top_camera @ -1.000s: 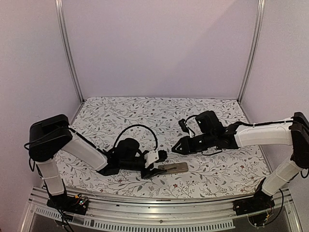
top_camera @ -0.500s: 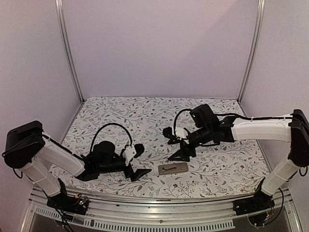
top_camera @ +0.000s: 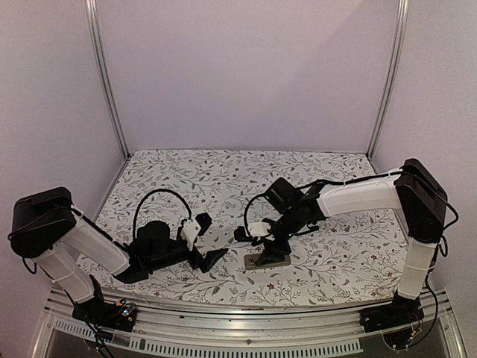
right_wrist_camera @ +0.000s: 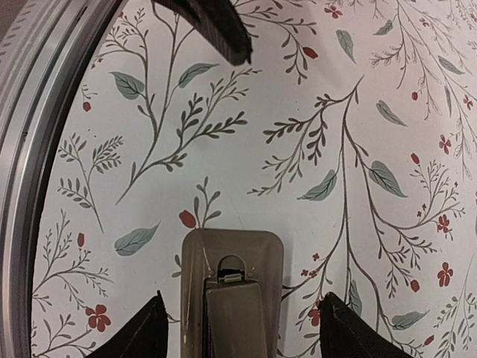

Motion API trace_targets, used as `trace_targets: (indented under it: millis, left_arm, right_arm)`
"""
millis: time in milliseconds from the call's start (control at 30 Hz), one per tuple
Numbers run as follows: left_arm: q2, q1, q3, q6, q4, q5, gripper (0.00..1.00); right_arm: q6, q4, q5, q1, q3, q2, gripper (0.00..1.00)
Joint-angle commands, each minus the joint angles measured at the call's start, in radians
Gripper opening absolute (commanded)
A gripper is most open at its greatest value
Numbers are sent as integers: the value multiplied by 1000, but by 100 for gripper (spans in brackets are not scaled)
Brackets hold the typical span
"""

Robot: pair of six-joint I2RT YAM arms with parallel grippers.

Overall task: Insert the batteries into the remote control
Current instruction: Adjust the battery cover on the remote control without the battery cover.

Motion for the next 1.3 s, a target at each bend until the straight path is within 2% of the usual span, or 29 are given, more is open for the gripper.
trace_targets:
  millis: [0,267,400,1133,1200,1267]
  left_arm:
    - [28,17,-2,-5,51,-12,96]
    - [44,31,8,20,44,3,96]
    - [51,30,16,25,40,10,96]
    - [51,32,25,49,24,10,96]
    - [53,33,24,49,24,10,96]
    - [54,31,25,48,24,12,96]
  right_arm:
    - [-12,-42,-13,3,25,48,65]
    - [3,-52,-18,3,14,48,53]
    - [12,-51,-20,3,9,50,42]
    - [37,-43,-47,2,8,6,27]
    - [39,-42,-47,2,7,4,27]
    - [41,-42,-46,2,7,7,34]
